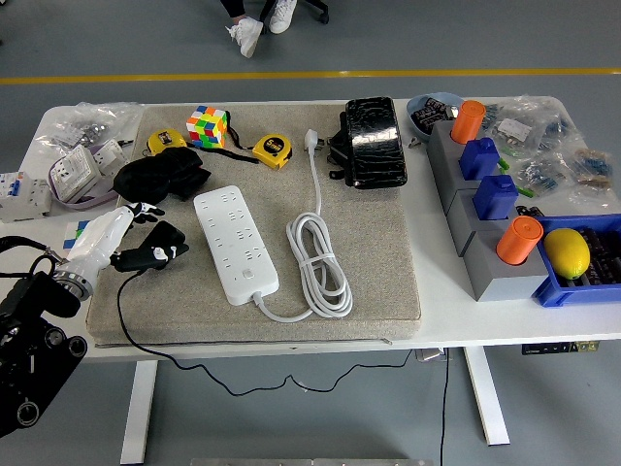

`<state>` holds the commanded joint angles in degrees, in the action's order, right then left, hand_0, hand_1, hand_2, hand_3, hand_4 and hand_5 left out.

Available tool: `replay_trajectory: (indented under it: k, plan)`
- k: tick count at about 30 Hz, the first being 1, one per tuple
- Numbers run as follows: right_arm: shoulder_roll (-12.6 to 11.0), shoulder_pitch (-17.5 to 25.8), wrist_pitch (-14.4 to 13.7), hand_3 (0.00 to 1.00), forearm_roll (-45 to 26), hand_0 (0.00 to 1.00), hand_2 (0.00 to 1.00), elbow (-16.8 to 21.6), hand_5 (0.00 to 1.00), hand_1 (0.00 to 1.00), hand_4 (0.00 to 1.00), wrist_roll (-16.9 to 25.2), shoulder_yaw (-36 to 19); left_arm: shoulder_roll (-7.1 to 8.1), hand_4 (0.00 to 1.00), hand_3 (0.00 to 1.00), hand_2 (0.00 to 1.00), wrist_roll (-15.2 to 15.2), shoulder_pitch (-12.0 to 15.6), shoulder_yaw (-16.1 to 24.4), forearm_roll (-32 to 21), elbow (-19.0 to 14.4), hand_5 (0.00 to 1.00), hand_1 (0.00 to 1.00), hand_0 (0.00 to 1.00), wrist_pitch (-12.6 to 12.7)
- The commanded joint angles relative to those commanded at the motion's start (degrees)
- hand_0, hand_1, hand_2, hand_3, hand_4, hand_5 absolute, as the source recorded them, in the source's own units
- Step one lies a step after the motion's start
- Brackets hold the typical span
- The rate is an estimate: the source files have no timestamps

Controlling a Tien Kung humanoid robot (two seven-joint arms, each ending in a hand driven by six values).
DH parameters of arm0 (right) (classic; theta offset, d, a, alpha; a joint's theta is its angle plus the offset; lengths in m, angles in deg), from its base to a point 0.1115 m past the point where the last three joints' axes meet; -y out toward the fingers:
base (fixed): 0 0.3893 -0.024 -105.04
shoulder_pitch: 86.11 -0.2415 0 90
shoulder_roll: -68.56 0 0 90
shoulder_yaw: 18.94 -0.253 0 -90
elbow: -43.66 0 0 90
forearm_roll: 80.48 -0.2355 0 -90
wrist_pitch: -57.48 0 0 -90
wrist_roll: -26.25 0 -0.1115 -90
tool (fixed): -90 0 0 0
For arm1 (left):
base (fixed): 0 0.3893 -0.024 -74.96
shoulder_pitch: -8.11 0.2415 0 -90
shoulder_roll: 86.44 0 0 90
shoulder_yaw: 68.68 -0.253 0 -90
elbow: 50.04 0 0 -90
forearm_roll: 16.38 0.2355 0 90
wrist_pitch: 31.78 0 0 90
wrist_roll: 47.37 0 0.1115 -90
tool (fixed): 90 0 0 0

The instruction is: Put the plug near the board,insert it into the board,press the button,pull the plug out

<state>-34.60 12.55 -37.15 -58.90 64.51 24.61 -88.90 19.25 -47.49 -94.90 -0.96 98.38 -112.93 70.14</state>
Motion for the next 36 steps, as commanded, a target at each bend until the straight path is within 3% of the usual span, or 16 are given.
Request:
replay_trajectory:
  k: [7,8,13,14,19,20,25,26,31,32,36]
  plan:
    - [-0.1,0.0,0.0,0.544,0.1,0.566,0.665,0.1,0.468,0.660,0.920,0.0,0.0,-0.38,0.998,0.716,0.635,-1.2,-0.3,-0.3,0.6,0.9,0.473,0.623,0.584,0.7]
    - [-0.1,-0.1,0.0,0.545,0.1,0.566,0.665,0.1,0.468,0.659,0.920,0.0,0.0,-0.41,0.998,0.684,0.572,-1.5,-0.4,-0.3,0.6,1.0,0.448,0.550,0.483,0.8]
    - [0.0,-0.1,0.0,0.545,0.0,0.566,0.665,0.0,0.468,0.659,0.920,0.0,0.0,-0.34,0.998,0.684,0.572,-2.3,-0.5,-0.2,0.4,1.2,0.448,0.550,0.483,1.2]
    - [0.0,0.0,0.0,0.544,0.0,0.565,0.665,0.0,0.467,0.659,0.920,0.0,0.0,-0.32,0.998,0.655,0.517,-2.4,-0.5,-0.1,0.5,1.2,0.463,0.471,0.412,1.3]
    - [-0.1,0.0,0.0,0.544,0.0,0.565,0.665,0.0,0.467,0.659,0.920,0.0,0.0,-0.34,0.998,0.655,0.517,-2.9,-0.7,-0.1,0.6,1.5,0.463,0.471,0.412,1.5]
    - [-0.1,0.0,0.0,0.545,0.0,0.565,0.665,0.0,0.467,0.659,0.920,0.0,0.1,-0.38,0.998,0.582,0.477,-3.1,-0.7,-0.1,0.6,1.7,0.426,0.400,0.357,1.4]
    - [-0.1,0.0,0.0,0.545,0.1,0.565,0.665,0.1,0.467,0.659,0.920,0.1,0.1,-0.56,0.998,0.582,0.477,-3.3,-0.7,-0.2,0.7,1.8,0.426,0.400,0.357,1.2]
    - [-0.1,-0.1,0.0,0.545,0.1,0.565,0.665,0.1,0.468,0.660,0.920,0.0,0.2,-0.61,0.998,0.546,0.465,-3.3,-0.7,-0.2,0.8,1.8,0.354,0.383,0.337,1.2]
    - [-0.1,-0.1,-0.1,0.545,0.0,0.565,0.665,0.0,0.468,0.660,0.920,0.1,0.2,-0.64,0.998,0.546,0.465,-3.3,-0.9,-0.5,0.3,1.9,0.354,0.383,0.337,1.2]
    - [-0.1,-0.1,-0.1,0.546,0.0,0.564,0.664,0.0,0.467,0.660,0.920,0.1,0.1,-0.64,0.958,0.530,0.437,-3.4,-0.9,-0.6,0.3,1.9,0.218,0.379,0.319,1.2]
    - [-0.1,-0.1,-0.2,0.546,0.1,0.564,0.664,0.1,0.467,0.660,0.920,0.2,0.0,-0.62,0.958,0.530,0.437,-2.9,-0.9,-0.7,0.2,1.9,0.218,0.379,0.319,1.5]
